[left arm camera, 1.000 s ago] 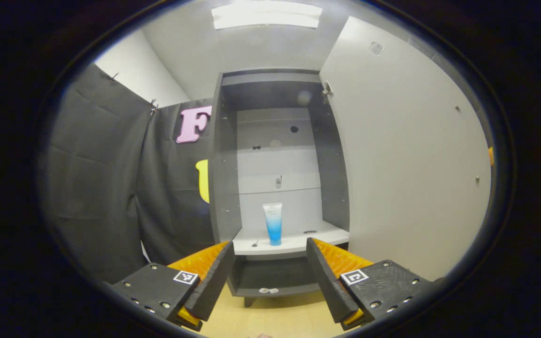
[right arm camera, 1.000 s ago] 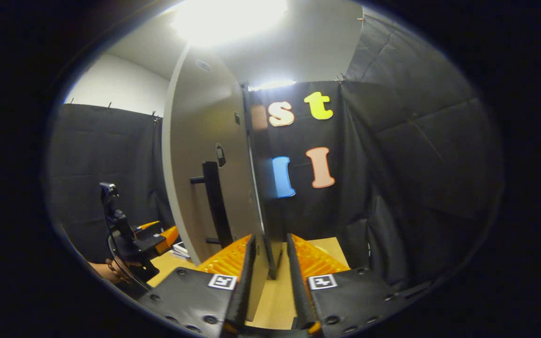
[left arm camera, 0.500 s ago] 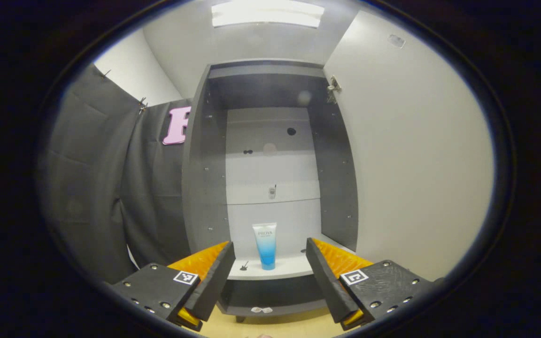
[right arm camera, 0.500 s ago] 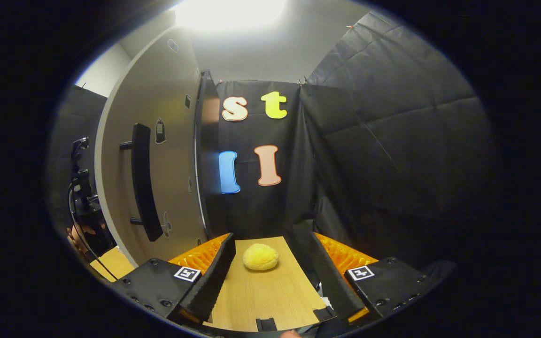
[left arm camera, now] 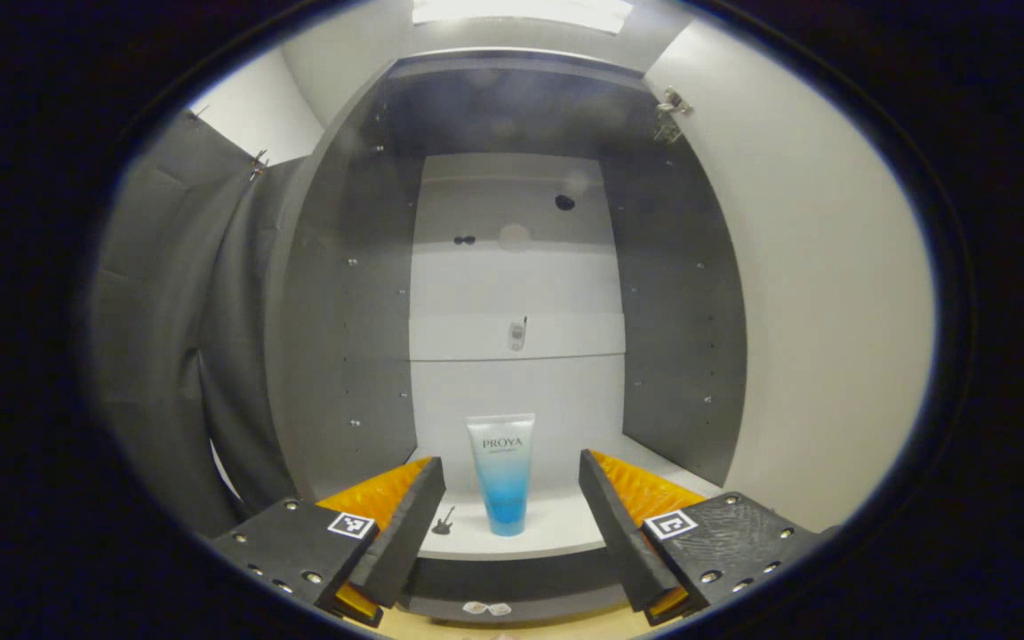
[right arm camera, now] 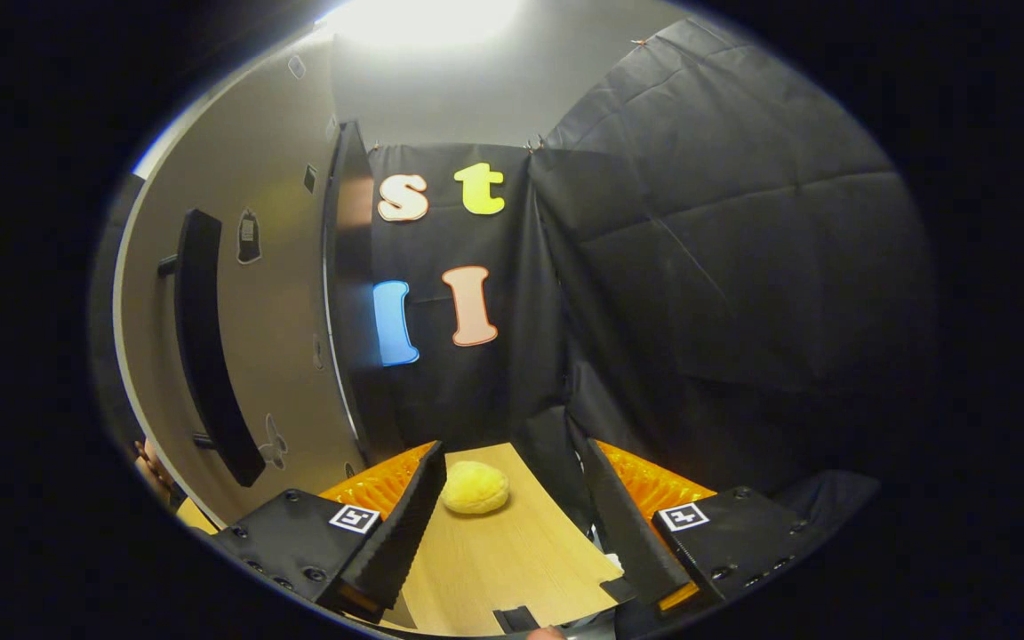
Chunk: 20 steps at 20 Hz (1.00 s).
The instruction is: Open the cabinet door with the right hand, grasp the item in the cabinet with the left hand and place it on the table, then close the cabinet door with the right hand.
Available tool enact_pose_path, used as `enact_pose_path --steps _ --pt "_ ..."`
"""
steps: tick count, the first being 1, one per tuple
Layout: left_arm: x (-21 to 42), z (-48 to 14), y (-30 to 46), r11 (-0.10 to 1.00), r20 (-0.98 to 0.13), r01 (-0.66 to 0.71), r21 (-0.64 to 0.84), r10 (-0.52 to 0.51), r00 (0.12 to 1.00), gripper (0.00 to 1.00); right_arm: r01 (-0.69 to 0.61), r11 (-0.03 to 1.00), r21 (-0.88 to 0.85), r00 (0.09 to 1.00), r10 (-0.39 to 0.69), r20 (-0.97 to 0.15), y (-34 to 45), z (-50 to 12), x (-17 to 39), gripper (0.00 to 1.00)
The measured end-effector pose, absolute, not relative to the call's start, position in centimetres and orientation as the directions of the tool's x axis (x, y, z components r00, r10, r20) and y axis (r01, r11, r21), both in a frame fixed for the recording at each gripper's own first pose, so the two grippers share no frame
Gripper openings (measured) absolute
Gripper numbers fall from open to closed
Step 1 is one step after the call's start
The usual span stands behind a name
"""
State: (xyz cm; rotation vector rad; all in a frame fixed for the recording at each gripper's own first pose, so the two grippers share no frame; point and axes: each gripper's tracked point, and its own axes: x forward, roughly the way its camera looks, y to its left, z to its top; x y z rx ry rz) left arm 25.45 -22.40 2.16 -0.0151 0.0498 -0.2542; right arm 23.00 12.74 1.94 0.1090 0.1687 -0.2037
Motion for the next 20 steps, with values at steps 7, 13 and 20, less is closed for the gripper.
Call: enact_pose_path --steps 7,13,20 --pt "29.6 -1.0 -23.2 0.966 -0.110 0.258 -0.023 -0.259 0.960 0.94 0.253 0.964 0.086 0.949 -0.231 -0.213 13.3 1.0 24.6 0.98" --pt "30.9 -1.7 -23.6 0.969 -0.101 0.245 -0.002 -0.244 0.964 0.59 0.233 0.971 0.044 0.948 -0.217 -0.234 14.7 0.5 25.8 0.98" --pt "29.6 -1.0 -23.7 0.957 -0.093 0.285 -0.056 -0.290 0.953 0.54 0.212 0.976 0.040 0.953 -0.198 -0.229 14.5 0.6 25.8 0.98"
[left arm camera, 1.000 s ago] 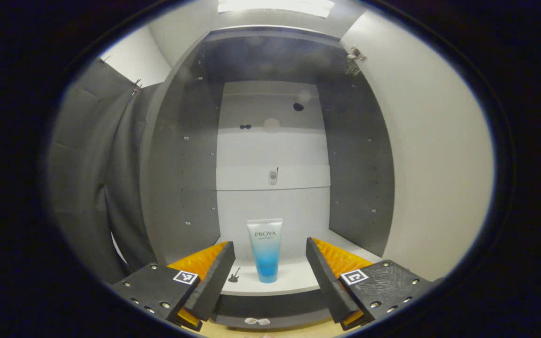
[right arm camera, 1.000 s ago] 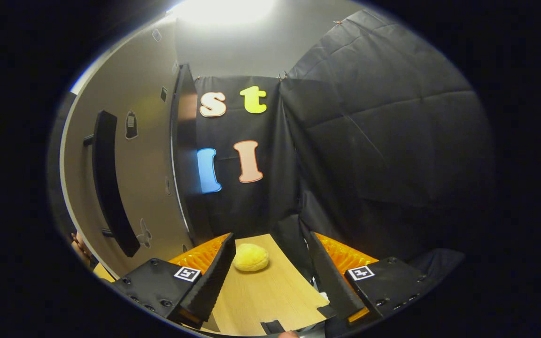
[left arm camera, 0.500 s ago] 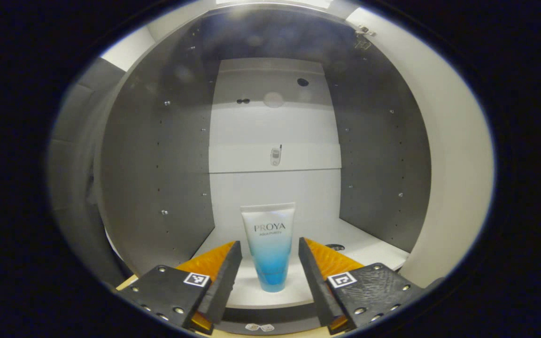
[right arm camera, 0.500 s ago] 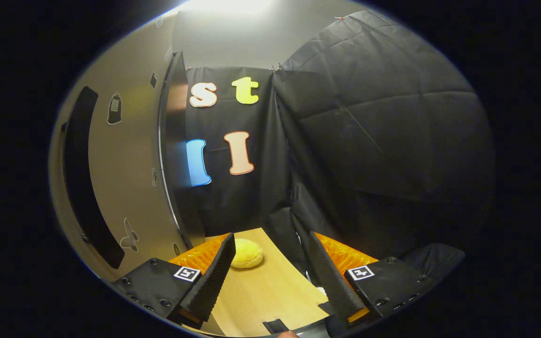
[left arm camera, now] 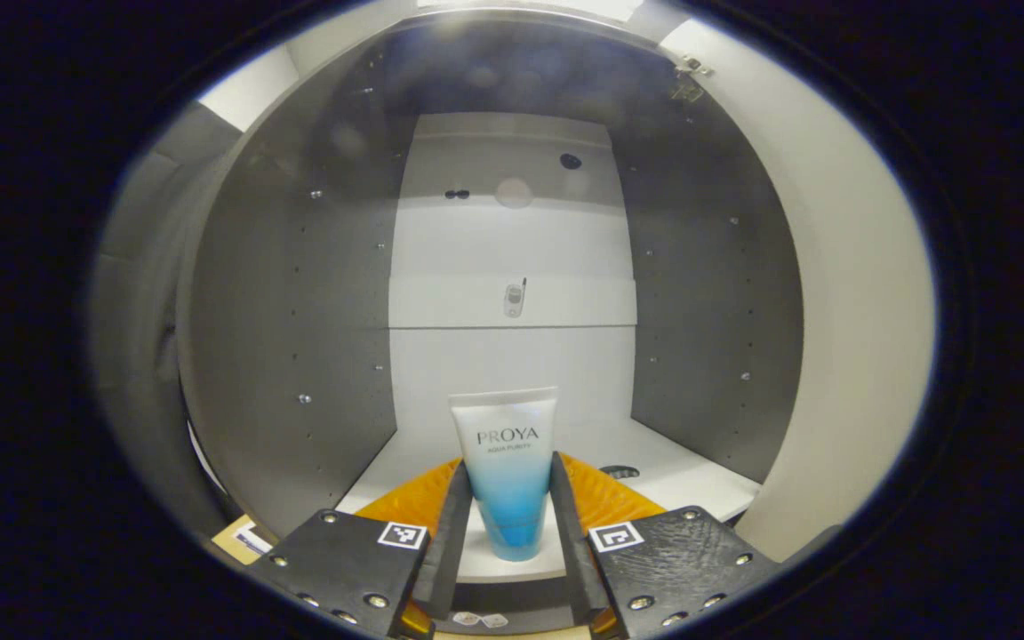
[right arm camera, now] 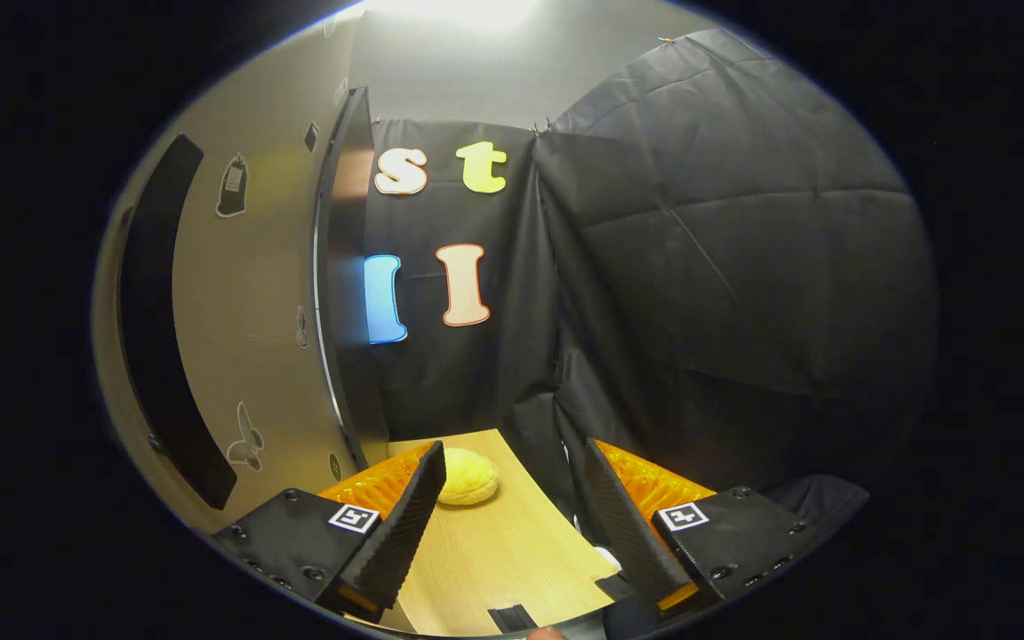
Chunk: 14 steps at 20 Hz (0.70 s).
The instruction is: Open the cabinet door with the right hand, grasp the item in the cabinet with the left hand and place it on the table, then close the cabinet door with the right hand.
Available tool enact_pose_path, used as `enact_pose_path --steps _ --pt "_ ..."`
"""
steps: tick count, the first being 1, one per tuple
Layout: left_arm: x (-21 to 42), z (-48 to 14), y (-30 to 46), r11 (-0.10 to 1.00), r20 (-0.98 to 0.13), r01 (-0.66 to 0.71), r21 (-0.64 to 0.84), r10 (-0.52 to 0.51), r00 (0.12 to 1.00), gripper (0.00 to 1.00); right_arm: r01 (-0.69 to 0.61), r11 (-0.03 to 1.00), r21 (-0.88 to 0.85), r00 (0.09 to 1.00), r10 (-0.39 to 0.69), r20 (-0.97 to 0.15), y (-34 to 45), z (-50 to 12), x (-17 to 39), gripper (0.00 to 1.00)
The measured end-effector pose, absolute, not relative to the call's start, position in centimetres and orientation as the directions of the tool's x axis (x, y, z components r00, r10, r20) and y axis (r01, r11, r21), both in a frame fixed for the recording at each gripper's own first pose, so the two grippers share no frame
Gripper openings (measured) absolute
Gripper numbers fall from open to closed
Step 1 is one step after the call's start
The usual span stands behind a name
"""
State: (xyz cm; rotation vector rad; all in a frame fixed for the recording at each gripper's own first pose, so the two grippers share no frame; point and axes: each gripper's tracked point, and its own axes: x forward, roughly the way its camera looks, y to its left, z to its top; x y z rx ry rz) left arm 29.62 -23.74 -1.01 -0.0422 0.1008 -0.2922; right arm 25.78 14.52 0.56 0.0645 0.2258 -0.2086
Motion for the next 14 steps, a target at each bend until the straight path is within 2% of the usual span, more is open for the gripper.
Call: enact_pose_path --steps 1,2,6,7,9,10,11,12,13,14 --pt "28.4 -1.1 -23.4 0.956 -0.084 0.286 -0.057 -0.290 0.953 0.55 0.207 0.977 0.046 0.954 -0.191 -0.230 14.5 0.6 25.8 0.93" --pt "27.3 -0.9 -23.0 0.958 -0.077 0.283 -0.054 -0.287 0.955 0.52 0.200 0.978 0.051 0.956 -0.183 -0.231 14.4 0.5 25.8 0.93" --pt "24.4 -0.6 -21.1 0.960 -0.052 0.272 -0.063 -0.275 0.960 0.55 0.156 0.986 0.060 0.962 -0.138 -0.236 14.8 0.2 25.8 0.93" --pt "23.7 -0.7 -20.9 0.959 -0.048 0.276 -0.066 -0.279 0.959 0.55 0.144 0.988 0.063 0.964 -0.125 -0.235 15.0 0.1 25.8 0.98" --pt "21.8 -1.4 -19.9 0.962 -0.046 0.270 -0.047 -0.272 0.961 0.48 0.117 0.991 0.069 0.967 -0.098 -0.237 15.3 -0.1 25.9 0.98" --pt "20.9 -1.7 -19.5 0.964 -0.048 0.263 -0.033 -0.265 0.963 0.52 0.104 0.992 0.075 0.967 -0.084 -0.240 15.4 -0.3 26.0 0.93" --pt "19.8 -2.1 -19.0 0.966 -0.051 0.258 -0.022 -0.259 0.965 0.55 0.093 0.992 0.081 0.968 -0.071 -0.241 15.5 -0.4 25.9 0.93" --pt "18.9 -2.4 -18.6 0.967 -0.052 0.254 -0.017 -0.254 0.966 0.52 0.081 0.993 0.089 0.969 -0.057 -0.242 15.6 -0.6 25.9 0.93" --pt "18.0 -2.7 -18.2 0.969 -0.055 0.248 -0.016 -0.249 0.967 0.52 0.070 0.993 0.095 0.969 -0.045 -0.244 15.7 -0.7 25.8 0.98" --pt "17.0 -3.1 -17.9 0.970 -0.056 0.243 -0.013 -0.244 0.968 0.48 0.059 0.993 0.099 0.969 -0.033 -0.246 15.7 -0.8 25.8 0.93"
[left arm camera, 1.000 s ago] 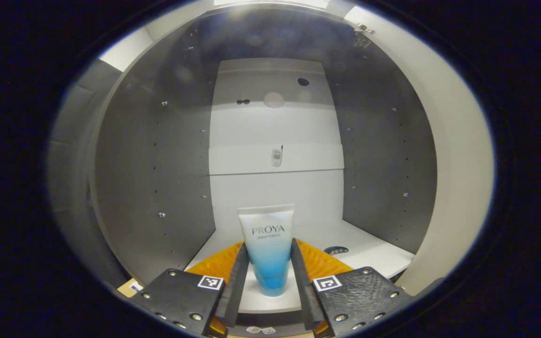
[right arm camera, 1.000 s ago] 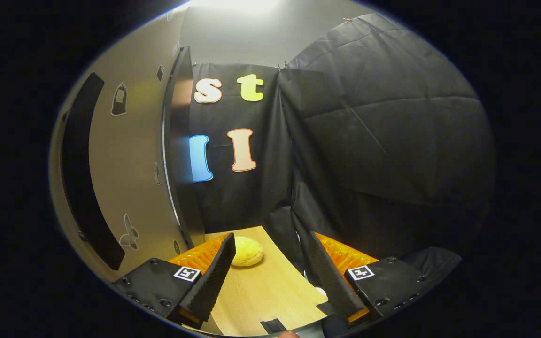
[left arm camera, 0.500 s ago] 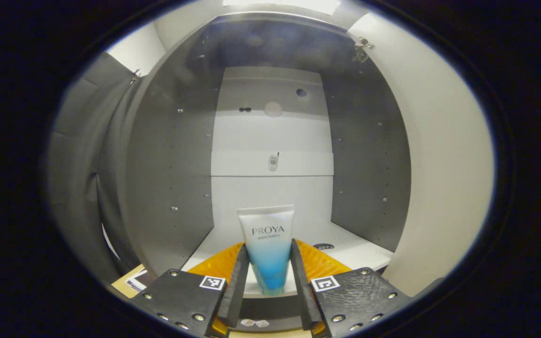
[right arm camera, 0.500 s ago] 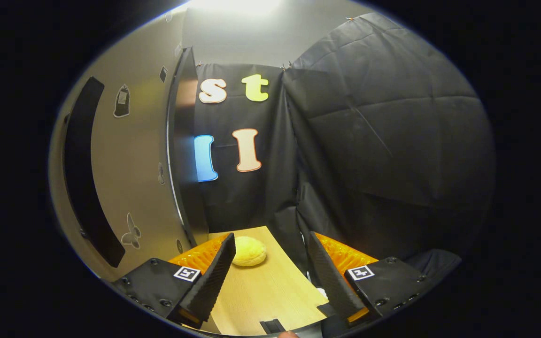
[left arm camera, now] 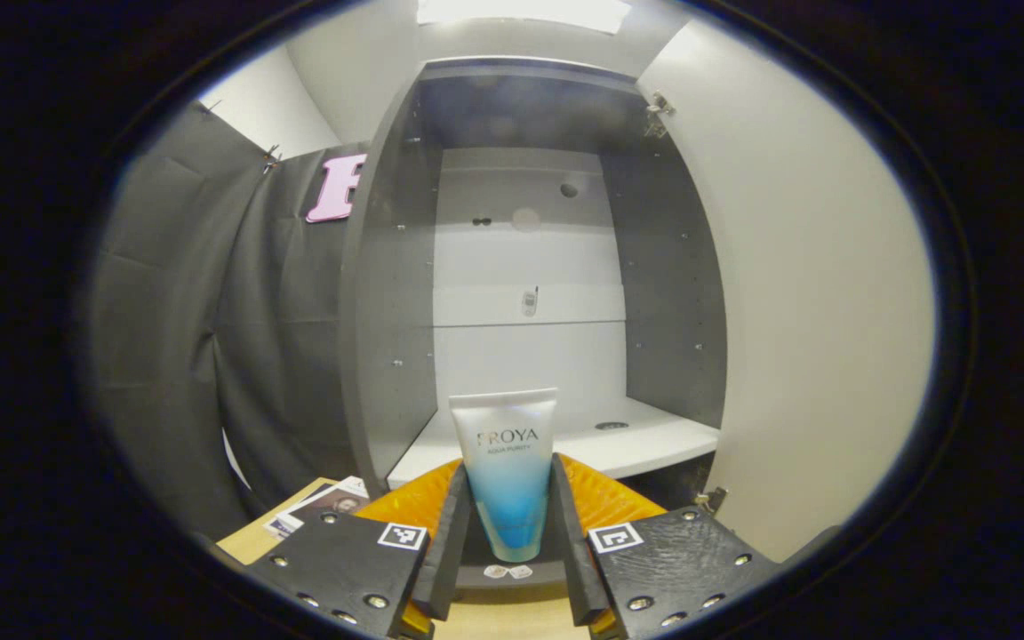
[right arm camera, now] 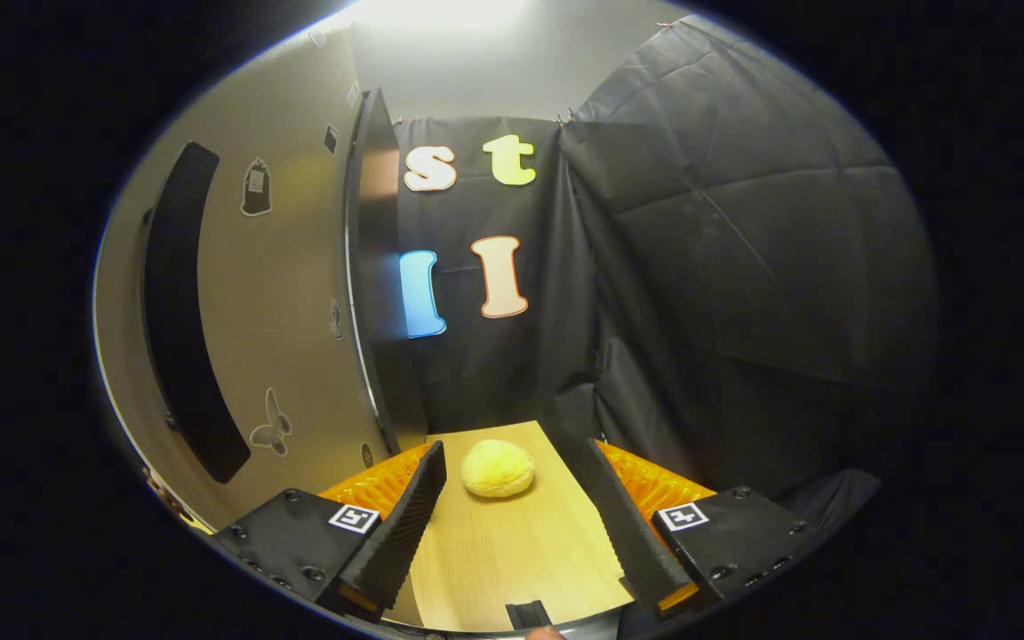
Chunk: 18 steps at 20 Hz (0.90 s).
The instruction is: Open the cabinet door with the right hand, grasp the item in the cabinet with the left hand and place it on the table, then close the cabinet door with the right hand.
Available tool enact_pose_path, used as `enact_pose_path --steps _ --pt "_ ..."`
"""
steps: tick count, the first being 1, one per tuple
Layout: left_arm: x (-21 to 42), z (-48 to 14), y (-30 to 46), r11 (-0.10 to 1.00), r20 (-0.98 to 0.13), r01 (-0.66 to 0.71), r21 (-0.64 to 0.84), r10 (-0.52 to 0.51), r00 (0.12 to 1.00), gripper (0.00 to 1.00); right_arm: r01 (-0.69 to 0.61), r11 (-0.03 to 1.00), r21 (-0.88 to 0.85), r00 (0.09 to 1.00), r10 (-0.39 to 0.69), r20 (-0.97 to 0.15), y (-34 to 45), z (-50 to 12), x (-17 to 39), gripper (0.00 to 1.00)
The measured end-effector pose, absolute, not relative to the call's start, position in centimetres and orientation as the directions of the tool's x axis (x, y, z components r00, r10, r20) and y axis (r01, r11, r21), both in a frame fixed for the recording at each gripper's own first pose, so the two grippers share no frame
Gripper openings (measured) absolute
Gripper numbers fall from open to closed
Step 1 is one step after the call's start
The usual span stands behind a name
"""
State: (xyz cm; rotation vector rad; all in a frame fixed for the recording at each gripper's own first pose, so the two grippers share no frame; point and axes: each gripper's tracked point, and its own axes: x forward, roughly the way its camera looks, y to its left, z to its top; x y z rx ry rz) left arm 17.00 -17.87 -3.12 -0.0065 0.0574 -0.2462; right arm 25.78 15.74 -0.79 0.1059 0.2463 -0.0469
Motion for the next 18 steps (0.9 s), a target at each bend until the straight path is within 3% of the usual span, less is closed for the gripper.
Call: enact_pose_path --steps 2,3,4,18 --pt "15.2 -4.0 -17.1 0.972 -0.060 0.234 -0.007 -0.234 0.970 0.55 0.042 0.994 0.099 0.969 -0.017 -0.248 15.7 -1.1 25.6 0.93" --pt "14.5 -4.4 -16.9 0.973 -0.060 0.232 -0.006 -0.232 0.971 0.55 0.038 0.995 0.097 0.969 -0.013 -0.247 15.7 -1.1 25.6 0.98" --pt "13.5 -5.0 -16.8 0.972 -0.065 0.234 -0.006 -0.234 0.970 0.52 0.036 0.994 0.099 0.969 -0.010 -0.246 15.6 -1.1 25.6 0.98" --pt "4.3 -18.5 -14.2 0.974 -0.193 0.225 -0.019 -0.224 0.955 0.55 0.050 0.989 0.140 0.971 -0.015 -0.239 15.1 -2.3 25.5 0.98"
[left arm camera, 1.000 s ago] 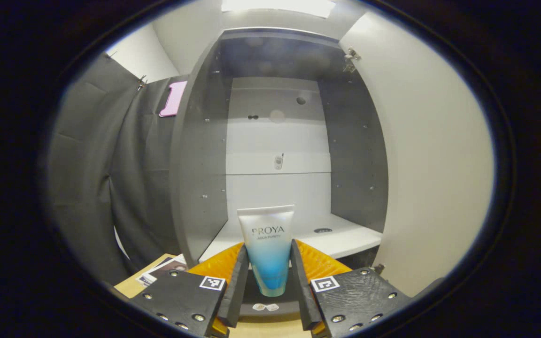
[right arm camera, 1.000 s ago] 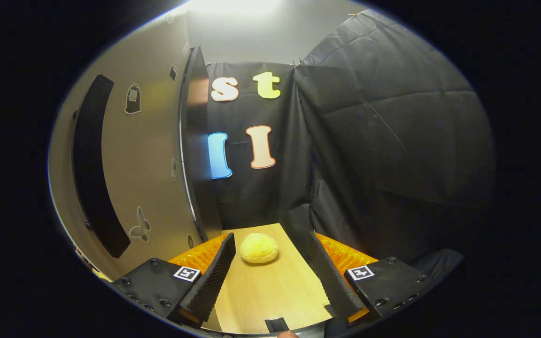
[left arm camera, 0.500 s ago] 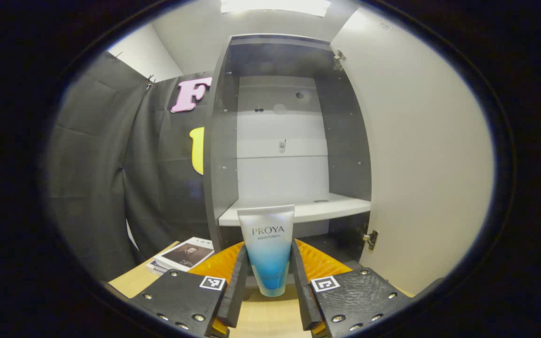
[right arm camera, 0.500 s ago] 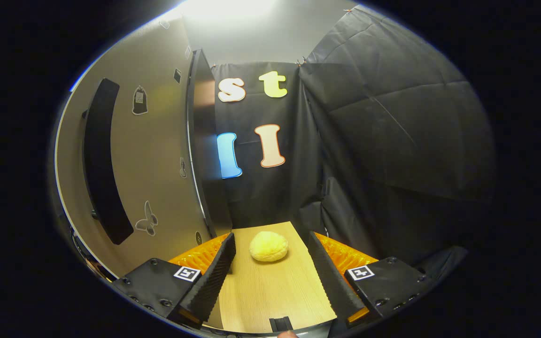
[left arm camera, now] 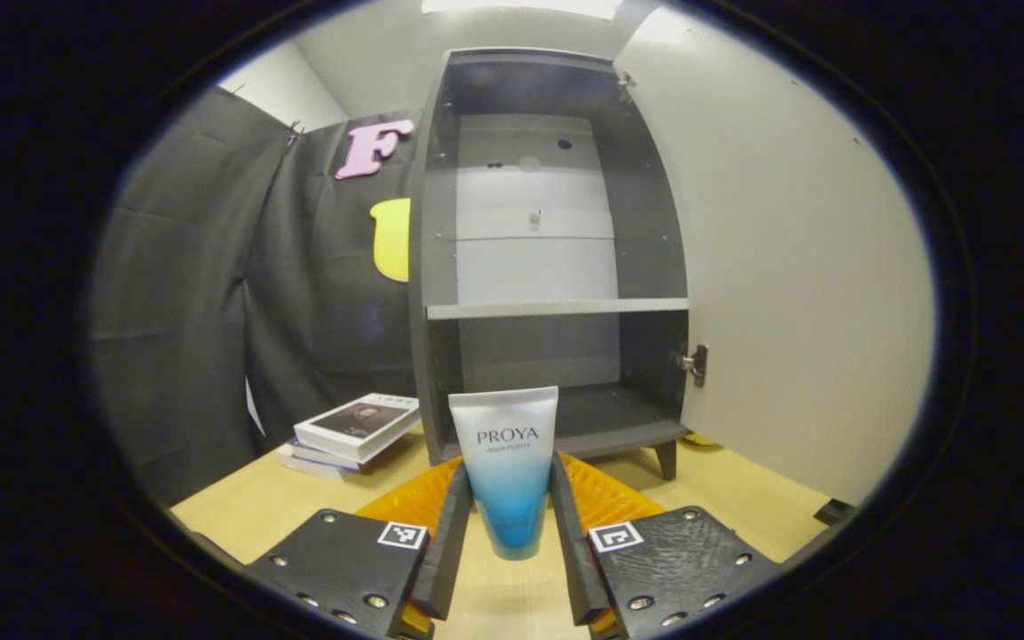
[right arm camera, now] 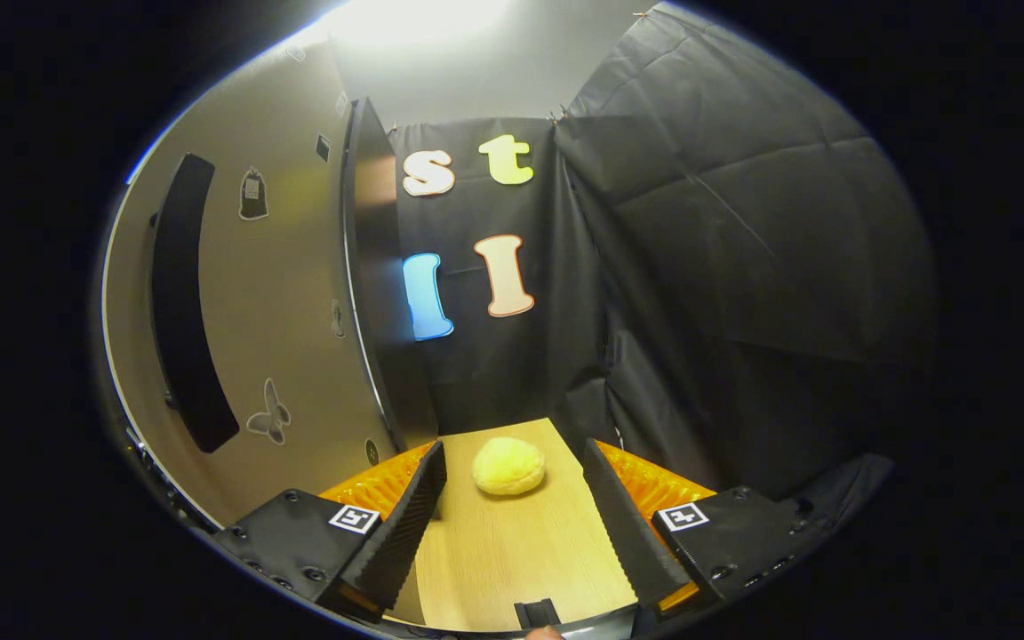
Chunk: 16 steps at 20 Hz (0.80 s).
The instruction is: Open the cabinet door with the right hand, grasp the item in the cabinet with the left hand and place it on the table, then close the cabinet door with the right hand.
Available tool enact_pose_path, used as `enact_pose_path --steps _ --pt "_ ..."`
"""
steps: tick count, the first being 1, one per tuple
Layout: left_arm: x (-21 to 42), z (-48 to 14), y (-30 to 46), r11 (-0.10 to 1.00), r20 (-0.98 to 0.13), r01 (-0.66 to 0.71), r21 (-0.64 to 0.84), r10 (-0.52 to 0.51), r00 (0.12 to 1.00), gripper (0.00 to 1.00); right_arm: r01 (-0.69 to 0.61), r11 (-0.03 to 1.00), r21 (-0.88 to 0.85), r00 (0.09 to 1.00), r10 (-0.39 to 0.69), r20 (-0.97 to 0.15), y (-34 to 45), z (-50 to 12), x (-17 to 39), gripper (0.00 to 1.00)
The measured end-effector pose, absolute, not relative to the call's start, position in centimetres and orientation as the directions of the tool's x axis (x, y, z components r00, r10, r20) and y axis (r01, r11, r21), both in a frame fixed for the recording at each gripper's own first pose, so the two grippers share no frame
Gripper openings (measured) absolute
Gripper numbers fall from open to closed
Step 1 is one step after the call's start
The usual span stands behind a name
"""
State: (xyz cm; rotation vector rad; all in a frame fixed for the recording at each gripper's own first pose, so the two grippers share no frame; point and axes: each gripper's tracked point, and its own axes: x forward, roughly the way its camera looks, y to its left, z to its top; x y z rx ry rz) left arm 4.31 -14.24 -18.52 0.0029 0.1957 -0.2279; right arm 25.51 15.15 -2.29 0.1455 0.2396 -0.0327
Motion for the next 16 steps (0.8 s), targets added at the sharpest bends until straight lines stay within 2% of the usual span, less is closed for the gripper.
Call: enact_pose_path --steps 1,3,5,6,12,14,15,16 --pt "3.8 -19.7 -14.1 0.974 -0.206 0.224 -0.031 -0.225 0.952 0.49 0.049 0.990 0.131 0.971 -0.016 -0.239 15.4 -2.4 25.5 0.98" --pt "3.3 -21.9 -14.0 0.974 -0.228 0.220 -0.061 -0.228 0.947 0.49 0.043 0.992 0.119 0.970 -0.013 -0.243 15.9 -2.7 25.6 0.98" --pt "3.4 -23.3 -13.9 0.974 -0.231 0.214 -0.076 -0.226 0.946 0.55 0.044 0.993 0.111 0.970 -0.015 -0.244 16.2 -2.8 25.5 0.98" --pt "3.3 -24.0 -13.9 0.974 -0.231 0.214 -0.076 -0.226 0.946 0.49 0.050 0.993 0.105 0.971 -0.024 -0.238 16.1 -2.6 25.5 0.98" --pt "1.6 -28.5 -13.2 0.979 -0.268 0.194 -0.065 -0.204 0.942 0.48 0.060 0.992 0.108 0.972 -0.034 -0.234 16.3 -2.0 25.9 0.98" --pt "1.2 -29.6 -13.0 0.981 -0.277 0.183 -0.070 -0.196 0.941 0.55 0.062 0.994 0.094 0.971 -0.038 -0.235 16.4 -2.1 26.0 0.98" --pt "1.0 -29.9 -13.0 0.981 -0.280 0.180 -0.069 -0.192 0.940 0.52 0.059 0.994 0.090 0.971 -0.036 -0.235 16.6 -2.1 26.0 0.98" --pt "0.9 -30.2 -12.8 0.982 -0.285 0.177 -0.066 -0.188 0.940 0.53 0.055 0.995 0.088 0.970 -0.033 -0.240 16.7 -2.2 26.0 0.98"
